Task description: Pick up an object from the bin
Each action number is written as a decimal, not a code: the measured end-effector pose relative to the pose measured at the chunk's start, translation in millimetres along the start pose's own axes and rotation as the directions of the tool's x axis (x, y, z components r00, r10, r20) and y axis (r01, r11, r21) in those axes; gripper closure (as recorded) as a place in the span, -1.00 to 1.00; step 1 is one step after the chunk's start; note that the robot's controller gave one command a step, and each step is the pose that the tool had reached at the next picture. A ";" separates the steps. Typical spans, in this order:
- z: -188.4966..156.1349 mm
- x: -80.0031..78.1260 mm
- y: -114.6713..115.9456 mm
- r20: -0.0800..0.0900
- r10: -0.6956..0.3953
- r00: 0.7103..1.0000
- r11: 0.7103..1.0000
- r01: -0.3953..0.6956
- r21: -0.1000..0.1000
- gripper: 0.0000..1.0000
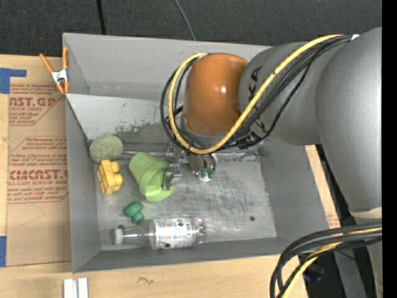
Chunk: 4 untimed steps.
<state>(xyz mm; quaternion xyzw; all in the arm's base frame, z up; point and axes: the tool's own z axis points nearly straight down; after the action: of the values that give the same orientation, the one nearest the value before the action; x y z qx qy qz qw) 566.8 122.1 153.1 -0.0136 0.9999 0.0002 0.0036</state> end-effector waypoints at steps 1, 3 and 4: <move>18.5 -0.1 24.6 -0.006 -0.007 1.000 1.000 0.007 -0.001 1.00; -3.3 -1.5 13.6 -0.005 0.005 1.000 1.000 -0.005 0.000 1.00; -32.2 9.3 20.1 -0.010 -0.002 1.000 1.000 0.002 0.000 1.00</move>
Offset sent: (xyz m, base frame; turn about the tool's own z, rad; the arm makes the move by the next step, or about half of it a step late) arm 0.0227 -0.0050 0.0142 -0.0025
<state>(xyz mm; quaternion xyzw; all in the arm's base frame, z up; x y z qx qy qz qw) 556.7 141.8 185.3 -0.0145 0.9999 0.0001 -0.0013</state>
